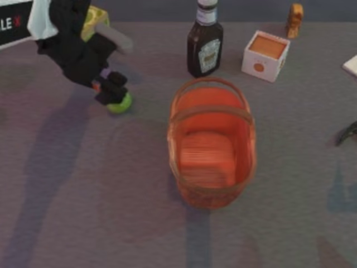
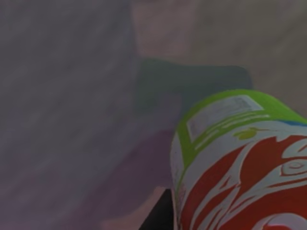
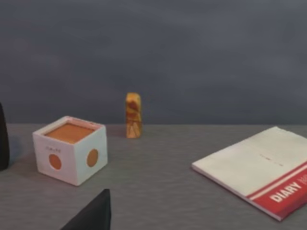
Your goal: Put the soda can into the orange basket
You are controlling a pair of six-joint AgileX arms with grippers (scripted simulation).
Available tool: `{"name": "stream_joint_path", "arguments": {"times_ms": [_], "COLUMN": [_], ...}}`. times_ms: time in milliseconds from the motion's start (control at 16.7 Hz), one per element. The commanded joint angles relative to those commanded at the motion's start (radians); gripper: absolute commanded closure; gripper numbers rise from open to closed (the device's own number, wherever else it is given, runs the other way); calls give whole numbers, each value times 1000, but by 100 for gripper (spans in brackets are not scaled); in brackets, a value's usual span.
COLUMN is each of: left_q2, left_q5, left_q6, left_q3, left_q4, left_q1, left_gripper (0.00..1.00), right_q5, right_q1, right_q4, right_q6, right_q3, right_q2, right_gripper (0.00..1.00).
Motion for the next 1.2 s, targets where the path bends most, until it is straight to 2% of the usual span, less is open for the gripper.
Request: {"name": "stream_joint_path", "arguments": {"times_ms": [600,780,900,1020,1200], "left_q2": [-128,-181,-213,-238,-251], "left_q5": [645,813,901,961,989], "left_q6": [-318,-401,-443,-470,-482], "left_q3": [-302,-389,-433,-462,-476], "left_q4": [990,1240,1357,1432,1465], "left_q1": [-77,-96,-106,-113,-115], "left_gripper": [100,100,100,100,100], "right_q5": [0,0,0,0,0], "right_q1": [0,0,0,0,0], "right_q4": [0,0,0,0,0], "right_q6": [0,0,0,0,0], "right_q3": [0,0,0,0,0], "right_q2": [0,0,0,0,0], "right_gripper": [0,0,0,0,0]}}
